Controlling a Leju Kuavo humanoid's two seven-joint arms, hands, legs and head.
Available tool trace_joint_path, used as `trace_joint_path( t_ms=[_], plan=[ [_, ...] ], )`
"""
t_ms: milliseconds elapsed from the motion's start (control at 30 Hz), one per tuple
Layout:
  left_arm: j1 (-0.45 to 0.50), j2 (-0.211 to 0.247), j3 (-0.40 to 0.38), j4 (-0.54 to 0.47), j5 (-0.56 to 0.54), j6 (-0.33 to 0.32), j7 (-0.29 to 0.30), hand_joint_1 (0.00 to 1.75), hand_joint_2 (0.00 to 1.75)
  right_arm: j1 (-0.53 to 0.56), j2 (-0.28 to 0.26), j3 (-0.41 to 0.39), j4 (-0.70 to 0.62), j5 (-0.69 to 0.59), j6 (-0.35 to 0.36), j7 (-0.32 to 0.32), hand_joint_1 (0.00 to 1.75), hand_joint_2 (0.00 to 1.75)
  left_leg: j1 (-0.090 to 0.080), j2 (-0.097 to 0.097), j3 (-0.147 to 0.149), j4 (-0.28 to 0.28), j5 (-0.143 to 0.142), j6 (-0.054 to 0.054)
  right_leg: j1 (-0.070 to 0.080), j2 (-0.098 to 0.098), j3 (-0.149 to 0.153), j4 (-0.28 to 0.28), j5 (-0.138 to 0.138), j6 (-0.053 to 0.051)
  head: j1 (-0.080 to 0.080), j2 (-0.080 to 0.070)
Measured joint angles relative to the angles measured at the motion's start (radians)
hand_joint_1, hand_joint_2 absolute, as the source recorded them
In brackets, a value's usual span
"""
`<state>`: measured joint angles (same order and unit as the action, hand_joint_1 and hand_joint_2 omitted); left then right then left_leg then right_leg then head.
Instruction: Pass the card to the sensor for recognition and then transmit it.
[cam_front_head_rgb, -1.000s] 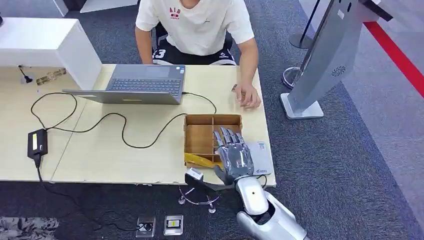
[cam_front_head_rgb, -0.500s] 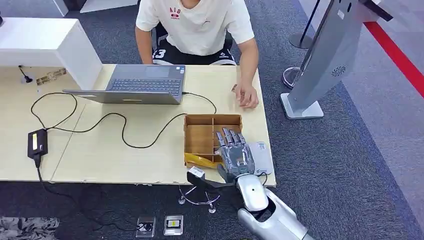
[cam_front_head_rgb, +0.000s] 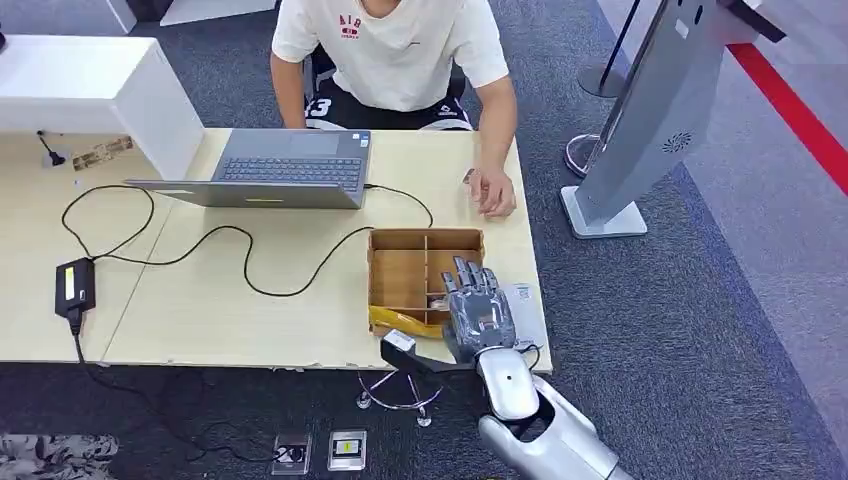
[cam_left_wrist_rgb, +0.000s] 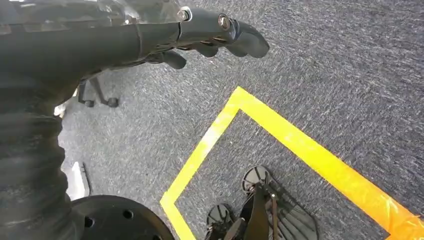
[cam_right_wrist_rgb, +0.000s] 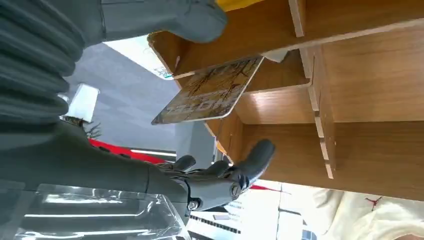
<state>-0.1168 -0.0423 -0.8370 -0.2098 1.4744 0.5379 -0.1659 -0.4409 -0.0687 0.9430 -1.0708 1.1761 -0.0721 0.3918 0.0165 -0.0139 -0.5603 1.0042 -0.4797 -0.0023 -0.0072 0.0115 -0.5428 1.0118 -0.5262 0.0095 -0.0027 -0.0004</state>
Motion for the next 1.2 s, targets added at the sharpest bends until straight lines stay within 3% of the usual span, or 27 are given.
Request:
trace_joint_path(
  t_ms=[100, 267, 533, 600, 733, 867, 900, 1200],
  plan=[
    [0.0, 0.001, 0.0, 0.0, 0.0, -0.003, 0.0, 0.0, 1.75, -0.001, -0.002, 0.0, 0.0, 0.0, 0.0, 0.006, 1.57, 1.75, 0.0, 0.0, 0.0, 0.0, 0.0, 0.0, 0.0, 0.0, 0.0, 0.0, 0.0, 0.0, 0.0, 0.0],
    [0.0, 0.005, 0.0, 0.0, 0.0, -0.011, 0.0, 0.0, 1.75, -0.002, -0.008, -0.005, 0.0, -0.004, 0.0, 0.01, 1.2, 1.75, 0.0, 0.0, 0.0, 0.0, 0.0, 0.0, 0.0, 0.0, 0.0, 0.0, 0.0, 0.0, 0.0, 0.0],
    [0.0, 0.006, 0.0, 0.0, 0.0, -0.013, 0.0, 0.0, 1.75, -0.004, -0.014, -0.005, 0.0, -0.006, -0.01, 0.011, 1.15, 1.75, 0.0, 0.0, 0.0, 0.0, 0.0, 0.0, 0.0, 0.0, 0.0, 0.0, 0.0, 0.0, 0.0, 0.0],
    [0.0, 0.006, 0.0, 0.0, 0.0, -0.012, 0.0, 0.0, 1.75, -0.004, -0.014, -0.006, 0.0, -0.006, -0.011, 0.01, 1.17, 1.75, 0.0, 0.0, 0.0, 0.0, 0.0, 0.0, 0.0, 0.0, 0.0, 0.0, 0.0, 0.0, 0.0, 0.0],
    [0.0, 0.006, 0.0, 0.0, 0.0, -0.011, 0.0, 0.0, 1.75, -0.004, -0.014, -0.005, 0.0, -0.006, -0.012, 0.008, 1.57, 1.75, 0.0, 0.0, 0.0, 0.0, 0.0, 0.0, 0.0, 0.0, 0.0, 0.0, 0.0, 0.0, 0.0, 0.0],
    [0.0, 0.006, 0.0, 0.0, 0.0, -0.005, 0.0, 0.0, 1.75, -0.004, -0.014, -0.006, 0.0, -0.006, -0.024, 0.005, 1.64, 1.75, 0.0, 0.0, 0.0, 0.0, 0.0, 0.0, 0.0, 0.0, 0.0, 0.0, 0.0, 0.0, 0.0, 0.0],
    [0.0, 0.006, 0.0, 0.0, 0.0, -0.004, 0.0, 0.0, 1.75, -0.004, -0.014, -0.006, 0.0, -0.006, -0.027, 0.005, 1.73, 1.75, 0.0, 0.0, 0.0, 0.0, 0.0, 0.0, 0.0, 0.0, 0.0, 0.0, 0.0, 0.0, 0.0, 0.0],
    [0.0, 0.006, 0.0, 0.0, 0.0, -0.003, 0.0, 0.0, 1.75, -0.011, -0.015, -0.015, -0.015, 0.011, -0.072, -0.001, 1.75, 1.75, 0.0, 0.0, 0.0, 0.0, 0.0, 0.0, 0.0, 0.0, 0.0, 0.0, 0.0, 0.0, 0.0, 0.0]
  ],
)
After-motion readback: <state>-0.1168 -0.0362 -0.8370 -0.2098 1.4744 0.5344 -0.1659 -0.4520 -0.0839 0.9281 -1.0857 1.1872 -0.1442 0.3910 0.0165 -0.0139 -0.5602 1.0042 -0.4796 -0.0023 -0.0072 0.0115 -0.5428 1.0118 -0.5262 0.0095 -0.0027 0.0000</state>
